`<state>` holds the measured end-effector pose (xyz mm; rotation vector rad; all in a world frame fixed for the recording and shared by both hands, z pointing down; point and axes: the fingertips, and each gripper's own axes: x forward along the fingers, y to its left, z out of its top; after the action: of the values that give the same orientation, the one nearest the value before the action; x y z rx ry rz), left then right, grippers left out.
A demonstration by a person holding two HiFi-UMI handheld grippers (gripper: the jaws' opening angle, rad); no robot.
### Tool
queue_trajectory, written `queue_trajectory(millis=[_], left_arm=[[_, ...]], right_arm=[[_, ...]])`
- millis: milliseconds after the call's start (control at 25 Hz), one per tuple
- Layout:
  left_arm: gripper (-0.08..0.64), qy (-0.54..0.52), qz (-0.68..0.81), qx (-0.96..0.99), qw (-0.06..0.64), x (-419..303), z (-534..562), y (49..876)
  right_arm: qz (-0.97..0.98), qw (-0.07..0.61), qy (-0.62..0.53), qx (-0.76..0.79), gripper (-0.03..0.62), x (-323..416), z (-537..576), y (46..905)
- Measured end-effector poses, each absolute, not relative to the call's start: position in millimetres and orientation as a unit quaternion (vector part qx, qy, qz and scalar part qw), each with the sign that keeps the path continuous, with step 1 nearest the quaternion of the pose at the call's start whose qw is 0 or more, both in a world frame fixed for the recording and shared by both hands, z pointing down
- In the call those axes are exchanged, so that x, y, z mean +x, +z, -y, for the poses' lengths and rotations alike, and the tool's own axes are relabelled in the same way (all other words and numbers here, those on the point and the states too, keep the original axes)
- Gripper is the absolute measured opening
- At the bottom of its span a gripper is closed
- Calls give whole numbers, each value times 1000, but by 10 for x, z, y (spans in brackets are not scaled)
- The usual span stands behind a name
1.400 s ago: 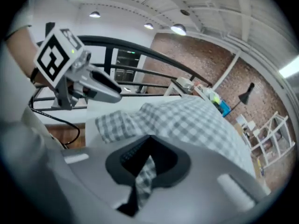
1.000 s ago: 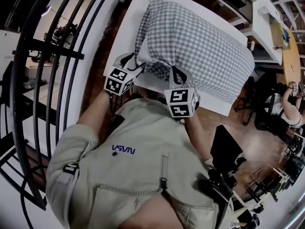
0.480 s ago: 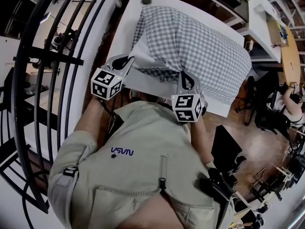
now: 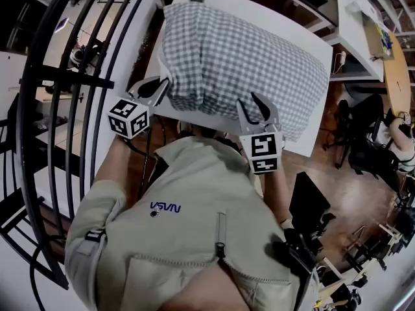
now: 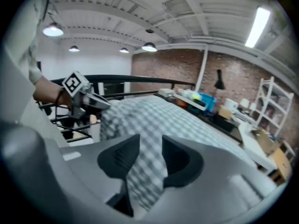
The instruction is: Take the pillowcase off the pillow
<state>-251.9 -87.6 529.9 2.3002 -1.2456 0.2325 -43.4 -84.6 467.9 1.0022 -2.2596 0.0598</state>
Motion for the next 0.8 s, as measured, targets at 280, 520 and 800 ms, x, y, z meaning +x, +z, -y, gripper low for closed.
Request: queue_trajectory(millis=[280,520,800], left_arm=[[21,23,385,882,269,-1612,876,5030],[21,-31,411,871,270,-2098,878,4709],[21,-22,458,827,325,-2472,678,5208]], right_arm=[[849,445,-43,282,175,-1357,705,5360],[763,475,-103,425,19,-436,1210,5079],[693,514,-72,500,14,642,1310,5040]])
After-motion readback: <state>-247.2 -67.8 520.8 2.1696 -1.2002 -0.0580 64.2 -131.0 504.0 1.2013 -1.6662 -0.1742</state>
